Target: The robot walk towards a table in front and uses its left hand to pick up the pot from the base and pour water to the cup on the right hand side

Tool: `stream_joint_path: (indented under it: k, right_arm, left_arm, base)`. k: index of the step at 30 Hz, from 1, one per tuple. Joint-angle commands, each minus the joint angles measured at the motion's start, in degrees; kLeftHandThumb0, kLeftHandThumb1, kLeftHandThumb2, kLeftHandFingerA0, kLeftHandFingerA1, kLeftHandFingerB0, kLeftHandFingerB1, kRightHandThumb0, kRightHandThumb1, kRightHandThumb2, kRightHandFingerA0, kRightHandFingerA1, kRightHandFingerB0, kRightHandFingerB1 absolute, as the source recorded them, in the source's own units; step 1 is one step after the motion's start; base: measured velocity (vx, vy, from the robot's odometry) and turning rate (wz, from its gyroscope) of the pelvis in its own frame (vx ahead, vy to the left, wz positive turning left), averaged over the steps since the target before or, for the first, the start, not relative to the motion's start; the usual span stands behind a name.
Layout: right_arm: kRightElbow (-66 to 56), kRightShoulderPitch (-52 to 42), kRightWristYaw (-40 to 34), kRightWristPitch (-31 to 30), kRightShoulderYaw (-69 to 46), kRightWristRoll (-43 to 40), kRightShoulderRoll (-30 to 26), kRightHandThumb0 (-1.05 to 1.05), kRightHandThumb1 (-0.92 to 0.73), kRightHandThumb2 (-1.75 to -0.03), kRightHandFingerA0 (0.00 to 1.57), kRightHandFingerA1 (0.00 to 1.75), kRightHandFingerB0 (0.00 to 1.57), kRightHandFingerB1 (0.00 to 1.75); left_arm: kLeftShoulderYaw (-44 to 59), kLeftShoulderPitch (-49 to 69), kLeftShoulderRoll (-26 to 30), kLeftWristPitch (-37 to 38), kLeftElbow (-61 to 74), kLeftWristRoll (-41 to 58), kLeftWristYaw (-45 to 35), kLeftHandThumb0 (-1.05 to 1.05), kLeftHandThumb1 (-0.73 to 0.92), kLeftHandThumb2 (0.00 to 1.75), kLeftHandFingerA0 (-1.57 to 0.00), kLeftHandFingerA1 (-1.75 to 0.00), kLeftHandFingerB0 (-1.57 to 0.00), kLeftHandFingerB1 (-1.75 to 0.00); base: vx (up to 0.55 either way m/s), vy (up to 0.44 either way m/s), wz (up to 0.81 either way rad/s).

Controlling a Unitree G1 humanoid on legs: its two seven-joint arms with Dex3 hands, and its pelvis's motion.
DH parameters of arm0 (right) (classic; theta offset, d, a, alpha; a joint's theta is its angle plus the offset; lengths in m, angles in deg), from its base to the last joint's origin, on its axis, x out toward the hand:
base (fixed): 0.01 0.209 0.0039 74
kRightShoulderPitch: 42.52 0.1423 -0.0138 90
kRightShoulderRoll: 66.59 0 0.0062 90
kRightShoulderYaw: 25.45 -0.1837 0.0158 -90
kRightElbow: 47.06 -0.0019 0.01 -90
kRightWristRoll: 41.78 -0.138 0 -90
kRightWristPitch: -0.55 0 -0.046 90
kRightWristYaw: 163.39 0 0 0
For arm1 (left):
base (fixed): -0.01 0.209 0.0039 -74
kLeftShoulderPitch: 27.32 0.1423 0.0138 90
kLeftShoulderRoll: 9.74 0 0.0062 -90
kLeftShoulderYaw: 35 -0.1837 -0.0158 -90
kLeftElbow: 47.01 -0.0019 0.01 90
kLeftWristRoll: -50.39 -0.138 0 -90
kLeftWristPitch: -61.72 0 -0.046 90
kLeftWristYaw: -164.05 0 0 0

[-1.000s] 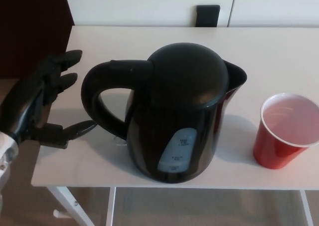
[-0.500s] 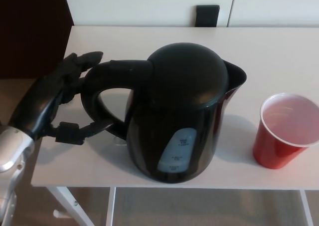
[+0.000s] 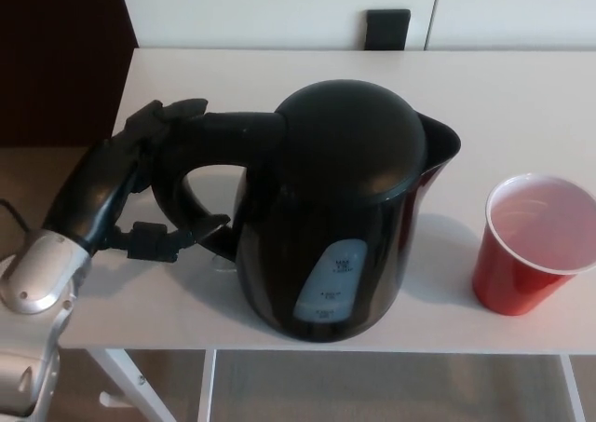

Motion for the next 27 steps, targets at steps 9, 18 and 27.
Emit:
stream_joint_path:
  k: [9, 18, 27]
  right_arm:
    - [-0.1, 0.2, 1.1, 0.3, -1.0, -0.6, -0.5, -0.59, -0.16, -0.81, 0.79, 0.79, 0.55, 0.75]
    - [0.0, 0.7, 1.8, -0.9, -2.1, -1.4, -0.4, -0.58, -0.20, -0.69, 0.86, 0.79, 0.55, 0.76]
    - [0.0, 0.6, 1.2, -0.7, -2.1, -0.9, -0.4, -0.57, -0.16, -0.79, 0.81, 0.81, 0.55, 0.75]
  left_arm:
    - [2.7, -2.2, -2.5, -2.2, -3.1, -2.7, 5.8, -0.49, 0.50, 0.55, -0.43, -0.36, -0.29, -0.30]
    - [1.5, -2.1, -3.9, -2.4, -2.4, -4.4, 7.0, -0.57, 0.44, 0.71, -0.38, -0.44, -0.28, -0.39]
    - [0.1, -2.0, -5.0, -3.0, -1.3, -4.8, 6.7, -0.51, 0.51, 0.56, -0.46, -0.37, -0.32, -0.31]
  base:
    - [0.00, 0.000, 0.00]
    - [0.00, 0.000, 0.00]
    - [0.00, 0.000, 0.00]
